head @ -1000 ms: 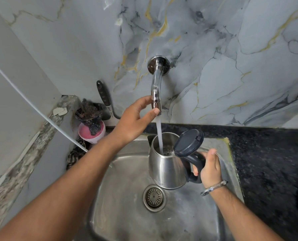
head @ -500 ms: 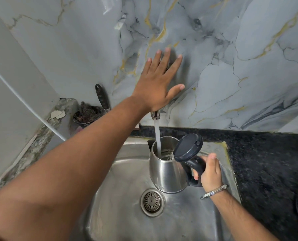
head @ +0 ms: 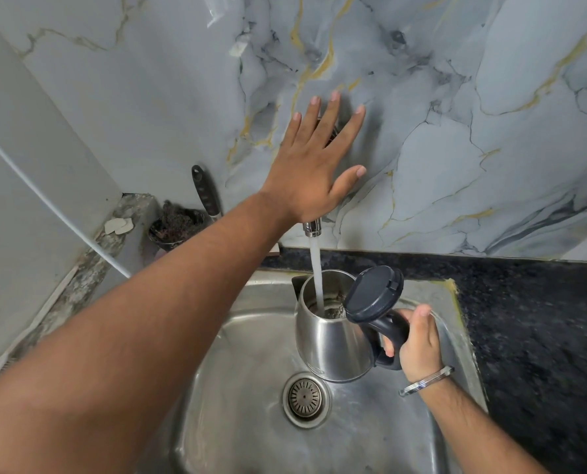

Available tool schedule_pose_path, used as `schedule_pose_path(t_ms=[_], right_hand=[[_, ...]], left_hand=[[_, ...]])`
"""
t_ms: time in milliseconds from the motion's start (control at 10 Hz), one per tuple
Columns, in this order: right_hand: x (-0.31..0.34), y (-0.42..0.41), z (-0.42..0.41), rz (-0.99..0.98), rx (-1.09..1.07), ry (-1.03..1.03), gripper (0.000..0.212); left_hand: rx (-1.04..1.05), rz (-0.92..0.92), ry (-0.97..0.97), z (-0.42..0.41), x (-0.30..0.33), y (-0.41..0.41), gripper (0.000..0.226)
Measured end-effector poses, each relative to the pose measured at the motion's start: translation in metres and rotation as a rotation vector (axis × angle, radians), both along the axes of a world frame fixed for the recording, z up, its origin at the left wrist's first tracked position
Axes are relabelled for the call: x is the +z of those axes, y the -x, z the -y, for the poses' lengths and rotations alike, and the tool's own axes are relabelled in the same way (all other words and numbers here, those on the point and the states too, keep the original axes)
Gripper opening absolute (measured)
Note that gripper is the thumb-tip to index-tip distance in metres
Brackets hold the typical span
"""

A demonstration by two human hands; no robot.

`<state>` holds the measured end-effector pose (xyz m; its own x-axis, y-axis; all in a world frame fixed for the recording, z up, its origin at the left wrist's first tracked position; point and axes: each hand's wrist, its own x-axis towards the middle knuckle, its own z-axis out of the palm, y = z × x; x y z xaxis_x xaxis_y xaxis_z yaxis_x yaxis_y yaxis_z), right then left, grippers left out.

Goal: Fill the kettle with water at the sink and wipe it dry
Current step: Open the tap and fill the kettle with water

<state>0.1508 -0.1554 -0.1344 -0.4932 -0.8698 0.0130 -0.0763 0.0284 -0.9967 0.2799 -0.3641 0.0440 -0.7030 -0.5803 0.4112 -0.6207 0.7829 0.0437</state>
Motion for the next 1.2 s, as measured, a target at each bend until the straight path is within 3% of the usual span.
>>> schedule_pose_path(t_ms=[100,500,700,1000,1200], right_hand=[[0.001,-0.001,0.000,0.000,-0.004,0.010,0.087],[-0.002,0.009,0.001,0.031,-0.012,0.007,0.089],[-0.002,0.009,0.002,0.017,-0.026,-0.013,0.088],[-0.005,0.008,0.003,0.054,0.001,-0.015,0.100],[-0.010,0.008,0.003,0.045,0.019,-0.014,0.096]], left_hand=[[-0.007,0.030,-0.012,0.003,0.001,0.000,0.072],[-0.422,0.293,0.129,0.041,0.032,-0.003,0.092],[-0.453,0.392,0.095,0.048,0.027,-0.007,0.098],[-0.470,0.367,0.113,0.048,0.025,-0.008,0.092],[-0.447,0.360,0.094,0.044,0.025,-0.009,0.090]])
